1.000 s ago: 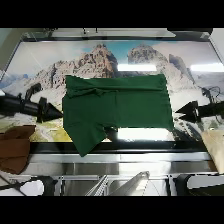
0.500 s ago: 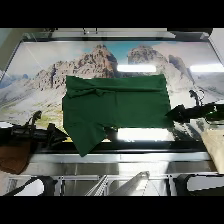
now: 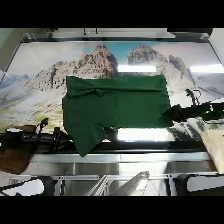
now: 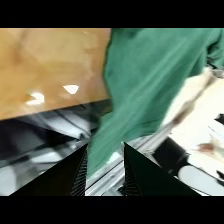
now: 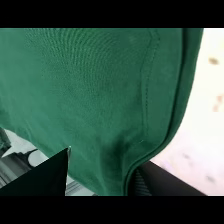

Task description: Fold the shirts.

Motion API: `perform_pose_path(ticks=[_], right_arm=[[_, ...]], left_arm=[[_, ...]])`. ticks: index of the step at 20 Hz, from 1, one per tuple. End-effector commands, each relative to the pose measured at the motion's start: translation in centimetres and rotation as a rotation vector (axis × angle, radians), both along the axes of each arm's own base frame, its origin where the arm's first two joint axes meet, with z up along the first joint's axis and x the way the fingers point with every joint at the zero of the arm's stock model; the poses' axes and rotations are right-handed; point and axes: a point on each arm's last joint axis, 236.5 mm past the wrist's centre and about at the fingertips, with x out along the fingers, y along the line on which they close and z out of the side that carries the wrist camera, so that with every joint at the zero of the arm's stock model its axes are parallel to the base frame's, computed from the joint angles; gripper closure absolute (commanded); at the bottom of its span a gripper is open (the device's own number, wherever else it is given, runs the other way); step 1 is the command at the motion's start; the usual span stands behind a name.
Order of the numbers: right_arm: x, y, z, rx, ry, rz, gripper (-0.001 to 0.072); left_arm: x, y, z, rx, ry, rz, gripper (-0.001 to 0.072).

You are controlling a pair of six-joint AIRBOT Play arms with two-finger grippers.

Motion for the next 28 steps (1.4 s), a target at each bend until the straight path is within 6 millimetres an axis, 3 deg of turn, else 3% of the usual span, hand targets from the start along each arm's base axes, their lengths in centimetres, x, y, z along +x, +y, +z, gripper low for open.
perform_pose_path(ticks=[1, 7, 8, 9, 14, 18, 20, 22, 24, 25, 26, 27, 28], right_arm=[[0.2, -0.6, -0.6, -0.04, -0.009, -0.001, 0.0229], [0.5, -0.1, -0.1, -0.005, -0.003, -0.025, 0.0228], [0.4, 0.0, 0.0, 0.003, 0.023, -0.042, 0.0229], [0.4, 0.0, 0.0, 0.006, 0.03, -0.053, 0.0229], [0.4, 0.0, -0.5, 0.01, 0.04, -0.059, 0.0229], [0.2, 0.3, -0.9, 0.03, 0.061, -0.062, 0.0256], [0.1, 0.3, -0.9, 0.033, 0.064, -0.058, 0.0256], [0.1, 0.4, -0.9, 0.036, 0.066, -0.057, 0.0256], [0.1, 0.4, -0.9, 0.036, 0.066, -0.056, 0.0255], [0.1, 0.4, -0.9, 0.036, 0.066, -0.056, 0.0255], [0.1, 0.4, -0.9, 0.036, 0.066, -0.056, 0.0256], [0.1, 0.4, -0.9, 0.036, 0.066, -0.056, 0.0255], [0.1, 0.4, -0.9, 0.036, 0.066, -0.056, 0.0256]], left_arm=[[3.3, -0.7, -0.4, -0.075, -0.112, 0.098, 0.0465], [3.6, -1.2, -0.5, -0.059, -0.129, 0.043, 0.0466], [3.2, -1.0, -0.4, -0.05, -0.108, 0.01, 0.0545], [3.2, -0.8, -0.1, -0.048, -0.139, -0.036, 0.0709], [4.9, -0.5, 2.2, -0.037, -0.259, -0.062, 0.0708], [4.7, -0.3, 2.6, -0.024, -0.282, -0.096, 0.0703], [4.6, 0.6, 2.3, 0.073, -0.299, -0.082, 0.0705], [4.6, 2.9, 0.5, 0.263, -0.274, 0.044, 0.0701], [2.2, 3.5, -0.3, 0.357, -0.279, 0.018, 0.0695], [1.6, 3.4, -0.2, 0.365, -0.288, 0.014, 0.0553], [1.3, 3.2, 0.0, 0.367, -0.301, 0.022, 0.0328], [1.2, 3.2, 0.2, 0.377, -0.316, 0.024, 0.018], [1.3, 3.3, 0.4, 0.387, -0.33, 0.03, 0.0142]])
